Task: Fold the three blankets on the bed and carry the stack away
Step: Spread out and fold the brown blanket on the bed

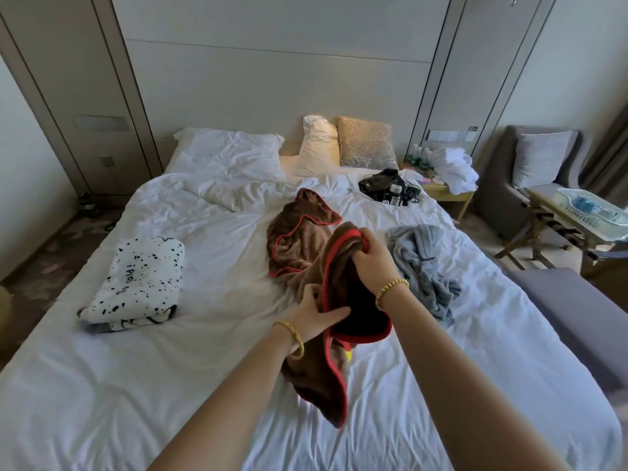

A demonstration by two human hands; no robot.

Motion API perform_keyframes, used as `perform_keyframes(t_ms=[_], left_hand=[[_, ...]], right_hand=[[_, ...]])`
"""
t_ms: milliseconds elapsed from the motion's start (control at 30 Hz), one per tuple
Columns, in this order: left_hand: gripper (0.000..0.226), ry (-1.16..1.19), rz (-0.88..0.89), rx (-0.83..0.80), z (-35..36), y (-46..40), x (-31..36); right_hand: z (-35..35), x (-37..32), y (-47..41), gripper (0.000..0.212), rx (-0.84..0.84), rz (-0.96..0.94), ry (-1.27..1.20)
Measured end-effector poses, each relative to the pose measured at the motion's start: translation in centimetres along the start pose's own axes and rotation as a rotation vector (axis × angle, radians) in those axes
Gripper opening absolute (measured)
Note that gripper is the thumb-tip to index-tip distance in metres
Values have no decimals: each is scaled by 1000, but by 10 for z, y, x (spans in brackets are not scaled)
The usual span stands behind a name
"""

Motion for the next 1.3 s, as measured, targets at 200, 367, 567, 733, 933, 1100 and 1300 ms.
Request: perform_keyframes(t_ms=[200,367,567,733,933,1100,1300], left_hand=[[35,-259,155,142,17,-12,17],[28,-250,24,261,-3,-13,-19],[19,-289,168,14,26,-7,9],[60,-90,-50,19,35,-1,7],[96,-250,-99,-227,58,8,-10],[40,-251,-158,14,50,-2,-2],[30,-166,-87,487,-22,-5,24]], right_hand=[[-10,3,4,34,31,44,-45],[-36,15,-4,44,158,203,-237],[-28,19,-1,44,54,233,-137],[-18,17,8,44,-8,218,-122],[-32,19,8,33,65,233,-183],[-39,24,8,31,99,243,-184],[-69,74,17,54,-53,335,698]])
Point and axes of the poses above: each hand's wrist, its own y-axis away from the middle knuckle, its own z-axis out of the palm, x = y × z, the point moved 5 cm from there along -y, towards the middle knuckle, and after that the axes turned 8 degrees about x, right-handed, at the moved point
